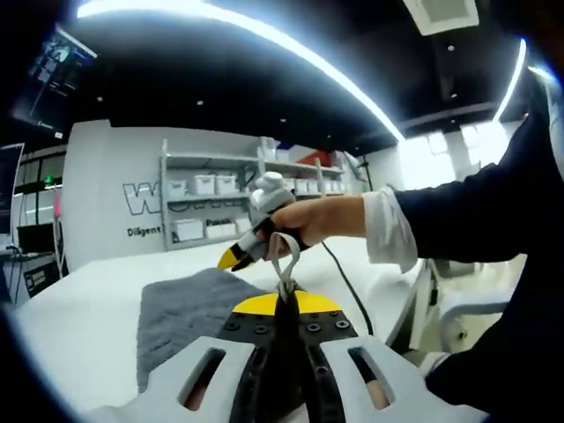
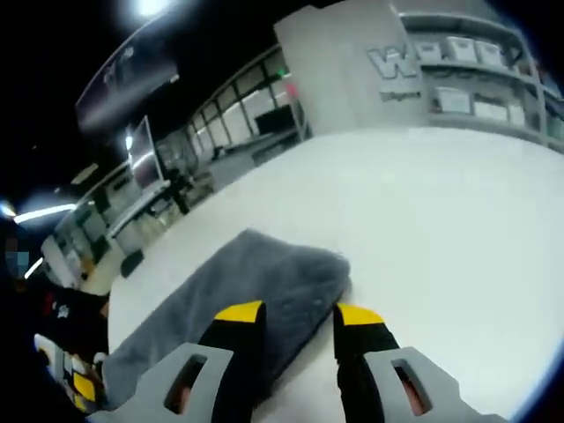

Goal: Open the folded towel by lifting each exposed corner and separating the folded layers until the towel lies flat within the target outline without major curled edges

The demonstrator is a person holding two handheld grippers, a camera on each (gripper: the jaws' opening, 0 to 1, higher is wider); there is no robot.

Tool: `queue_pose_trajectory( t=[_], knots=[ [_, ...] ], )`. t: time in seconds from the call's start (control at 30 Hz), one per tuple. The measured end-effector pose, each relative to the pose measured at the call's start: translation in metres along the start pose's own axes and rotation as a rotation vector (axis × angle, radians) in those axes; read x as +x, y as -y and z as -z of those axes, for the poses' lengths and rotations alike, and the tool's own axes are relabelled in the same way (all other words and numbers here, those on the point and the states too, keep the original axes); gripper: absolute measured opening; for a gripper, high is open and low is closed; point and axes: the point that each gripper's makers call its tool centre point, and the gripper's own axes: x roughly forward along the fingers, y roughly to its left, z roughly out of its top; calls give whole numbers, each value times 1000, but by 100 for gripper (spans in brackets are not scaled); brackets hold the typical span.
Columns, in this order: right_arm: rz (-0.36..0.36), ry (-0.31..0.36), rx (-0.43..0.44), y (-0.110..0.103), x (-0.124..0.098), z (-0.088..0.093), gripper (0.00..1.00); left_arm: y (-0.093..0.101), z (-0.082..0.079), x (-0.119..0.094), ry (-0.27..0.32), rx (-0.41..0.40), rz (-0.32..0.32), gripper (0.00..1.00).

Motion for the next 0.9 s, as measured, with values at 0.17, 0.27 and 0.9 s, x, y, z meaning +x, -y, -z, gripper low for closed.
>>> queue_pose_trajectory(
  t=[0.17, 0.27, 0.9],
  knots=[
    [2, -12, 18, 1, 6, 1, 29, -9, -8, -3, 24, 19, -39, 4],
    [1, -8, 45, 3, 8, 0, 29, -16, -12, -6, 37, 17, -61, 4],
    [23, -12, 90, 7, 13, -11, 29, -42, -31, -27, 85, 36, -143, 4]
  ],
)
